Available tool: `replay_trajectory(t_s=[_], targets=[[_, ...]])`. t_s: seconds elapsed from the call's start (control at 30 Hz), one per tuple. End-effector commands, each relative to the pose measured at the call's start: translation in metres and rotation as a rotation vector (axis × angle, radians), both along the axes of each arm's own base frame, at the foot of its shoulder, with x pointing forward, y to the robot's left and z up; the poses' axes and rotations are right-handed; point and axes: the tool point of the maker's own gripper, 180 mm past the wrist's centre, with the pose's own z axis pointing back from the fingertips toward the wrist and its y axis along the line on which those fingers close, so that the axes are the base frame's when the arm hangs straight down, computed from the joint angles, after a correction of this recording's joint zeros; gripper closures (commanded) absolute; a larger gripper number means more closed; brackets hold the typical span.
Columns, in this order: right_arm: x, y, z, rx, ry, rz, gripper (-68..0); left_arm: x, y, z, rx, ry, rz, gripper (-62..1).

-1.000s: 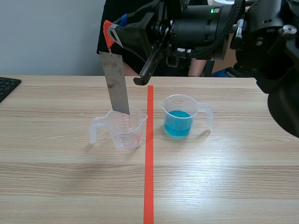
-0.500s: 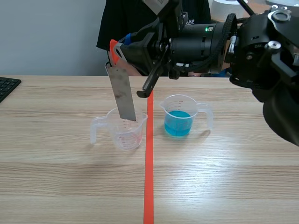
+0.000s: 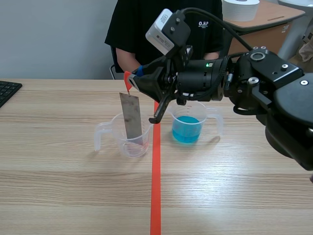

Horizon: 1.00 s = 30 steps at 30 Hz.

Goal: Do the redox reaction experiment.
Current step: 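Put the plate into the left beaker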

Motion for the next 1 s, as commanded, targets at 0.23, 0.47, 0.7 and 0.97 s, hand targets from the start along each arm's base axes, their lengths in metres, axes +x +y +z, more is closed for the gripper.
replay_trajectory(t_s=[0.23,0.47,0.7,0.97], targets=[[0.007,0.003,0.015,0.035,-0.057,0.015,-1.7,0.002,-0.005,0.001,-0.018,-0.015,-0.003,-62.3],[0.007,0.004,0.015,0.035,-0.057,0.015,-1.8,0.003,-0.005,0.002,-0.018,-0.022,-0.003,-62.3],[-0.001,0.012,0.008,0.015,-0.043,0.048,-15.7,0.005,-0.005,0.002,-0.018,-0.027,-0.003,-62.3],[-0.025,0.035,0.007,0.072,-0.001,0.138,-60.7,0.009,-0.008,0.005,0.01,-0.05,-0.067,-62.3]])
